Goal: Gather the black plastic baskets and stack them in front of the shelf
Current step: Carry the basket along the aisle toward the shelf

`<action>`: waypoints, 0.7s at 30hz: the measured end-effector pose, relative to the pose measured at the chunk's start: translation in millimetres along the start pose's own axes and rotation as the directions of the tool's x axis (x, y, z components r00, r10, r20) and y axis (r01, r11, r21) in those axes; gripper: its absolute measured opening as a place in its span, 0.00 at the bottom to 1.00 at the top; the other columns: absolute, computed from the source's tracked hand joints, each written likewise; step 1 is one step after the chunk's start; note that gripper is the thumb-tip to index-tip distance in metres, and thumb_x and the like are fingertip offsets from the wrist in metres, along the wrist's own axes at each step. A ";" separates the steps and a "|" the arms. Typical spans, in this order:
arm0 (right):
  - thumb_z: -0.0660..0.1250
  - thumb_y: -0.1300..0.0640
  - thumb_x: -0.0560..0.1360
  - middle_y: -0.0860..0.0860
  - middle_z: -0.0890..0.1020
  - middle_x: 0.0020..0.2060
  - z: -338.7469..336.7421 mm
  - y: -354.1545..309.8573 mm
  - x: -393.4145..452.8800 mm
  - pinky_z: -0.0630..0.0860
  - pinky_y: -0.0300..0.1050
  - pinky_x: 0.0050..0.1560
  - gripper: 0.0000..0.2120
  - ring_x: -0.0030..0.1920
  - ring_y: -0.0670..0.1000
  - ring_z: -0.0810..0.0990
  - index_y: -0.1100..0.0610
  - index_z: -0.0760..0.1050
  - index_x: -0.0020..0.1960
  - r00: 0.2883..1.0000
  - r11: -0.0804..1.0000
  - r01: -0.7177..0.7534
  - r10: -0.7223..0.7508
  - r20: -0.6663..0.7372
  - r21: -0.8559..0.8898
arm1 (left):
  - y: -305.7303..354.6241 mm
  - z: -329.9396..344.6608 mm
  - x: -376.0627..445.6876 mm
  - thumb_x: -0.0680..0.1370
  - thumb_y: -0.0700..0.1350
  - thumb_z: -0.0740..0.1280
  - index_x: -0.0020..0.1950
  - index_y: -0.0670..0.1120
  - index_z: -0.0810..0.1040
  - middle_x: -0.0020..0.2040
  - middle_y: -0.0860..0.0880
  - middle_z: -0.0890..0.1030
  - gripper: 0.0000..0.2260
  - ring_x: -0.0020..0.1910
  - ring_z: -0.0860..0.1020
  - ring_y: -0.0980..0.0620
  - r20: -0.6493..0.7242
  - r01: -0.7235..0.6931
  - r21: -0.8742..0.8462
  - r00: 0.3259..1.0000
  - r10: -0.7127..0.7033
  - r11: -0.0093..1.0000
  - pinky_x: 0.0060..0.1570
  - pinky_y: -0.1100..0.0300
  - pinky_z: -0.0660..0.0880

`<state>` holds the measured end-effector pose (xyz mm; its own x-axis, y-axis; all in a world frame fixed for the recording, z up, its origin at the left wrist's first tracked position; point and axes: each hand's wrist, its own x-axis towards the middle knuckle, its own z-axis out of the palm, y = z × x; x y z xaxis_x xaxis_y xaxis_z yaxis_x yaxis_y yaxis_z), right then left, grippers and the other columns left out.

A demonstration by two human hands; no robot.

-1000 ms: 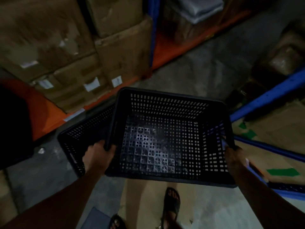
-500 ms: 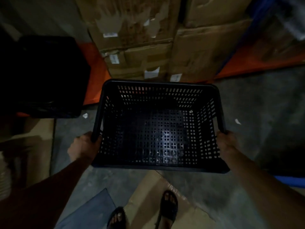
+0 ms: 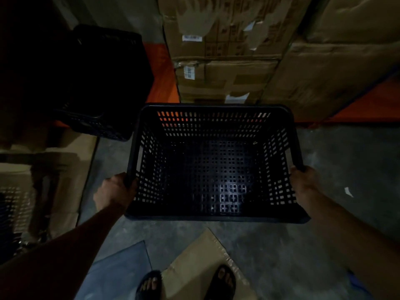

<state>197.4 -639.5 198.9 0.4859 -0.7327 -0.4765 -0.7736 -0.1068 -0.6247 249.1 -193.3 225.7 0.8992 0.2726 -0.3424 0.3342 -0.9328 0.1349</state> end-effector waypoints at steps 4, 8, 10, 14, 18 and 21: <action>0.61 0.52 0.78 0.55 0.79 0.40 -5.0 1.4 2.2 0.75 0.45 0.43 0.13 0.37 0.54 0.77 0.61 0.77 0.52 0.999 0.999 -0.037 0.037 0.039 -0.003 | 6.4 -0.6 -2.9 0.77 0.58 0.61 0.54 0.47 0.78 0.50 0.38 0.82 0.17 0.49 0.81 0.36 -0.064 -0.006 0.013 0.998 0.006 1.000 0.43 0.50 0.75; 0.60 0.54 0.79 0.59 0.79 0.46 -5.5 -4.8 4.9 0.76 0.49 0.48 0.16 0.42 0.56 0.77 0.64 0.75 0.59 0.999 0.998 -0.025 0.027 0.041 -0.052 | 9.1 3.1 -6.3 0.77 0.58 0.61 0.52 0.44 0.77 0.47 0.37 0.82 0.17 0.47 0.81 0.35 -0.126 0.000 0.031 0.992 0.004 1.000 0.39 0.52 0.69; 0.59 0.56 0.79 0.58 0.78 0.44 -7.4 -5.2 7.2 0.75 0.48 0.46 0.13 0.38 0.54 0.75 0.63 0.75 0.58 0.998 0.997 -0.002 0.007 0.061 -0.073 | 9.6 6.3 -9.1 0.77 0.57 0.61 0.51 0.44 0.76 0.46 0.36 0.82 0.16 0.45 0.81 0.34 -0.155 0.007 0.013 0.988 -0.005 1.000 0.38 0.52 0.68; 0.60 0.55 0.79 0.56 0.79 0.42 -8.8 3.2 12.4 0.75 0.48 0.46 0.13 0.45 0.58 0.79 0.64 0.75 0.56 0.995 0.997 0.037 -0.030 0.095 -0.071 | 8.7 8.6 -6.0 0.77 0.56 0.62 0.51 0.44 0.76 0.46 0.35 0.82 0.16 0.45 0.81 0.33 -0.187 0.011 -0.004 0.982 -0.011 1.000 0.38 0.52 0.67; 0.61 0.56 0.78 0.63 0.80 0.46 -6.4 6.2 14.9 0.76 0.52 0.48 0.13 0.48 0.61 0.80 0.66 0.75 0.55 0.997 0.994 0.071 -0.067 0.048 -0.080 | 6.7 18.9 -7.5 0.79 0.56 0.59 0.57 0.45 0.74 0.50 0.36 0.82 0.16 0.49 0.80 0.34 -0.105 0.025 -0.033 0.994 -0.029 0.999 0.40 0.50 0.70; 0.61 0.57 0.78 0.63 0.80 0.47 -8.1 7.8 16.6 0.78 0.55 0.48 0.14 0.46 0.60 0.79 0.66 0.75 0.57 0.995 0.992 0.096 -0.092 0.044 -0.085 | 5.1 36.8 -18.8 0.80 0.55 0.57 0.60 0.44 0.69 0.51 0.35 0.81 0.16 0.49 0.79 0.33 -0.114 0.033 -0.076 0.993 -0.041 0.997 0.40 0.49 0.68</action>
<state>196.2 -657.9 191.1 0.5728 -0.6892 -0.4438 -0.7552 -0.2333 -0.6125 223.5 -211.8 198.7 0.9109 0.3358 -0.2397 0.3839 -0.9027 0.1944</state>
